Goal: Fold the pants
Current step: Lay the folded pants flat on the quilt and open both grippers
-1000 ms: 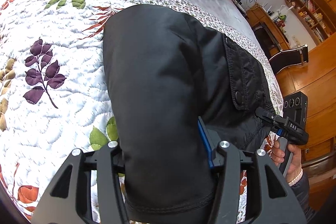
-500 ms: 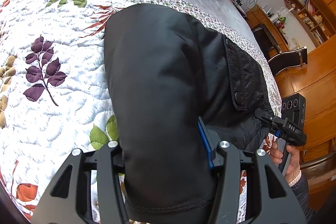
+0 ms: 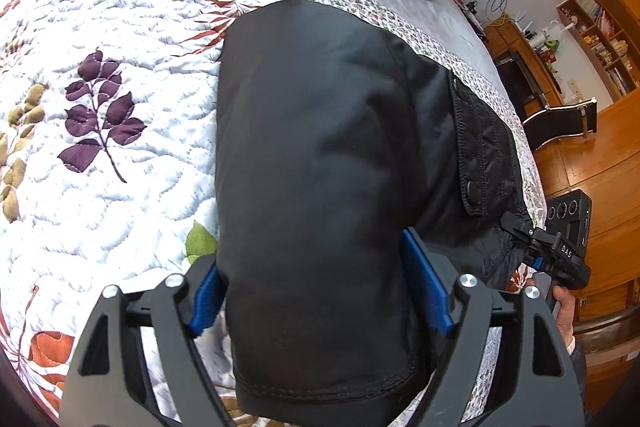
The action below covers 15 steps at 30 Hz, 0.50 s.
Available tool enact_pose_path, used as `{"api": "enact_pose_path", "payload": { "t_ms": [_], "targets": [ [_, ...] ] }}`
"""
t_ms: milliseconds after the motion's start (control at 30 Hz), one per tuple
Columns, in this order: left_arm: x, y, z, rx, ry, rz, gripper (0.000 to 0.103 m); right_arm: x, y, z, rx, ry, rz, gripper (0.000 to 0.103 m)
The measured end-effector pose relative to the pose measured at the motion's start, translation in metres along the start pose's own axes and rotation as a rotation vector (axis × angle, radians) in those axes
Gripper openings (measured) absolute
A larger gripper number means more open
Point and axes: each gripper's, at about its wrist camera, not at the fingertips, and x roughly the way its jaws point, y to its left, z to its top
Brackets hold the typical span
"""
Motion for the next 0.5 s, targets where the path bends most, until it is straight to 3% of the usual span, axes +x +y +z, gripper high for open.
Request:
{"api": "enact_pose_path", "payload": {
  "t_ms": [133, 267, 500],
  "targets": [
    [-0.009, 0.004, -0.004, 0.003, -0.018, 0.017, 0.087, -0.009, -0.002, -0.003, 0.017, -0.028, -0.013, 0.081],
    [-0.018, 0.006, -0.005, -0.001, -0.030, 0.030, 0.087, -0.021, 0.004, -0.008, -0.012, -0.050, -0.058, 0.082],
    [-0.049, -0.006, -0.017, 0.054, -0.092, 0.155, 0.091, -0.053, 0.032, -0.026, -0.107, -0.111, -0.204, 0.085]
  ]
}}
